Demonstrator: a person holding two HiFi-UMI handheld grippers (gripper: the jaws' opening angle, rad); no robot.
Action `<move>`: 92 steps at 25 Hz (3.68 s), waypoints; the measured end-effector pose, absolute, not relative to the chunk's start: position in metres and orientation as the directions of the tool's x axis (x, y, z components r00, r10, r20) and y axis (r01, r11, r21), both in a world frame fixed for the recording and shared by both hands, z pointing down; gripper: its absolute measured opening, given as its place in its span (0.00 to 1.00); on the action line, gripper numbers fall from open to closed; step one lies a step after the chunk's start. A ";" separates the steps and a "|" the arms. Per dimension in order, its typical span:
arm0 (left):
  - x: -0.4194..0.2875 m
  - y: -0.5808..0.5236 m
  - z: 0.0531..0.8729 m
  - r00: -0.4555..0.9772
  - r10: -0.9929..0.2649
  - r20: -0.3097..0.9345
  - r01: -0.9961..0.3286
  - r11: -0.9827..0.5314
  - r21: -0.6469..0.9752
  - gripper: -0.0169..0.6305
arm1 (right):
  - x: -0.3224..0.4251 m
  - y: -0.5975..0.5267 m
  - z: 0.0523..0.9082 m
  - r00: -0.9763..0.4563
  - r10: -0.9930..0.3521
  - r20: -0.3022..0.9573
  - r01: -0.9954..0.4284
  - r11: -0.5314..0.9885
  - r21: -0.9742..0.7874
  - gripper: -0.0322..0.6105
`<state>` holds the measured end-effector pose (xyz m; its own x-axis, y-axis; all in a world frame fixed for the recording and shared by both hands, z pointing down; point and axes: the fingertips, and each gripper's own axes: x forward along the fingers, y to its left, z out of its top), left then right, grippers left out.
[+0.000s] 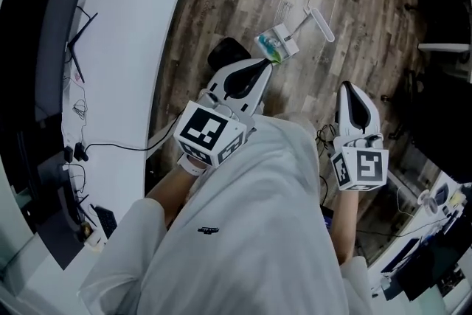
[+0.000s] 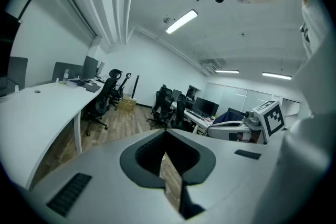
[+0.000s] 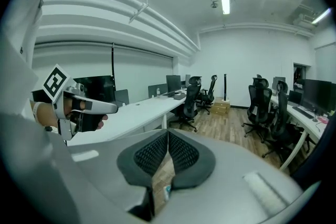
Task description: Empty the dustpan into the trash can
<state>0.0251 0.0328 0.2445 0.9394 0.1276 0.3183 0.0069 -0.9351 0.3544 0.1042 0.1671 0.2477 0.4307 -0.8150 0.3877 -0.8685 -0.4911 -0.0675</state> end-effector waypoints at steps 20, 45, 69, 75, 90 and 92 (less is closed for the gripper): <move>0.088 0.020 0.299 0.906 0.073 0.417 -0.114 -0.906 0.408 0.04 | 0.192 0.124 0.310 0.313 -0.811 0.494 -0.908 -0.409 -0.095 0.21; 0.140 -0.007 0.410 0.856 0.032 0.515 -0.255 -0.842 0.475 0.04 | 0.261 0.049 0.469 0.070 -0.644 0.762 -0.967 -0.232 -0.107 0.42; 0.146 -0.025 0.466 0.823 0.013 0.567 -0.337 -0.793 0.508 0.04 | 0.276 0.031 0.581 -0.044 -0.365 0.930 -0.977 -0.178 -0.117 0.37; 0.138 -0.029 0.469 0.818 0.015 0.575 -0.342 -0.791 0.508 0.04 | 0.272 0.039 0.599 -0.050 -0.305 0.951 -0.961 -0.245 -0.129 0.29; 0.127 -0.023 0.471 0.818 0.025 0.574 -0.338 -0.787 0.517 0.04 | 0.258 0.050 0.609 -0.057 -0.222 0.973 -0.947 -0.295 -0.123 0.30; 0.125 -0.022 0.471 0.819 0.026 0.574 -0.337 -0.787 0.517 0.04 | 0.258 0.049 0.608 -0.057 -0.224 0.973 -0.946 -0.299 -0.125 0.29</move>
<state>0.1246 -0.0217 0.4711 0.8185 0.0263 0.5739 -0.3374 -0.7865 0.5173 0.2584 0.0492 0.6084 -0.0573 -0.2245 0.9728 -0.9461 -0.2990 -0.1247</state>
